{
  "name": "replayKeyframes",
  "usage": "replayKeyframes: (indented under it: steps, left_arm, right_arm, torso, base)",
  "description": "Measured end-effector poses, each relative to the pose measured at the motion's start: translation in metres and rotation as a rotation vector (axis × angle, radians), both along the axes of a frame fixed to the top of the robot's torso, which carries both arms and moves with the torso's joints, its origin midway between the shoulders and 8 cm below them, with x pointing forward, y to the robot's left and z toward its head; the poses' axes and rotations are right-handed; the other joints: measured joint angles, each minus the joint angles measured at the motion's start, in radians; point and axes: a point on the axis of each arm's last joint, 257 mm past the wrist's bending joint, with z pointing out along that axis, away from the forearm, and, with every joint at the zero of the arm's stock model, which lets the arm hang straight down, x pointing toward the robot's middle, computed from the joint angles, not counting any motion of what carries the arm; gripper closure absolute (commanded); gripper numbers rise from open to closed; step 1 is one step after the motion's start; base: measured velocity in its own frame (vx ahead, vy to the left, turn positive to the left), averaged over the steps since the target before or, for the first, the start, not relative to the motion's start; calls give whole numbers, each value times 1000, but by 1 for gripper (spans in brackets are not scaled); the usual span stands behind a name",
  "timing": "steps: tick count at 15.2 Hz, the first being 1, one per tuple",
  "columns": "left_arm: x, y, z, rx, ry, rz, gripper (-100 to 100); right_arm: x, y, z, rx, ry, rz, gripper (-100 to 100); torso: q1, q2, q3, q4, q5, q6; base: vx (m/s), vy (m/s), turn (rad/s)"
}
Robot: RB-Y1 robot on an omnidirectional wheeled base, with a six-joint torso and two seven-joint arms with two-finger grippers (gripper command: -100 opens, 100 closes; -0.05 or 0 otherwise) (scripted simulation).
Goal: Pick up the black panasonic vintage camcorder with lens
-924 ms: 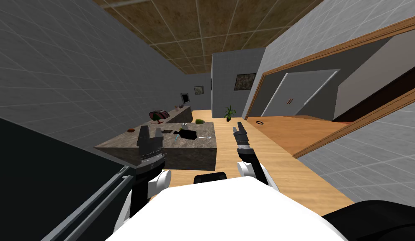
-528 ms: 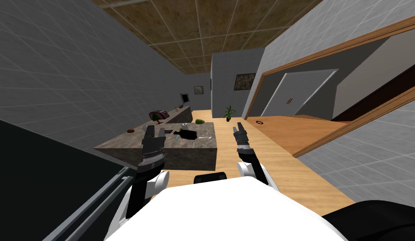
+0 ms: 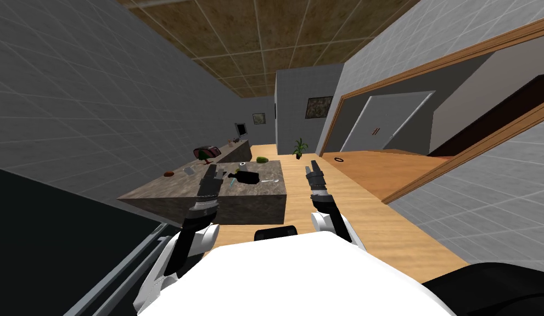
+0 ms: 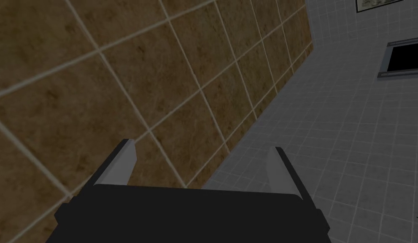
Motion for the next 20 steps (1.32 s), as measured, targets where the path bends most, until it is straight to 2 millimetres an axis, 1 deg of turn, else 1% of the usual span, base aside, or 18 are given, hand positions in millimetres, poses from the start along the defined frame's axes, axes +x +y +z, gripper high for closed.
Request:
replayKeyframes:
  steps: [4, 6, 13, 15, 18, 20]
  left_arm:
    - [17, 0, -21, 11, 79, -8, -100]
    - [26, -1, -35, 10, 123, -9, -100]
    - [53, 9, -71, -12, 258, 3, -100]
    - [60, 12, -89, -25, 308, 11, -100]
    - [70, 14, -105, -44, 362, 18, -100]
    - [78, 15, -120, -62, 407, 25, -100]
  right_arm:
    - [0, 0, 0, 0, 0, 0, 0]
    - [0, 0, 0, 0, 0, 0, 0]
    - [0, 0, 0, 0, 0, 0, 0]
    - [0, 0, 0, 0, 0, 0, 0]
    - [0, 0, 0, 0, 0, 0, 0]
    - [0, 0, 0, 0, 0, 0, 0]
  torso:
    - [0, 0, 0, 0, 0, 0]
    - [0, 0, 0, 0, 0, 0]
    - [0, -1, 0, 0, 0, 0]
    - [0, 0, 0, 0, 0, 0]
    - [-1, 0, 0, 0, 0, 0]
    - [0, -1, 0, 0, 0, 0]
  base:
    - [18, 83, -46]
    - [26, 90, -51]
    - [20, 82, -56]
    - [21, 89, -56]
    - [18, 83, -57]
    - [25, 90, -60]
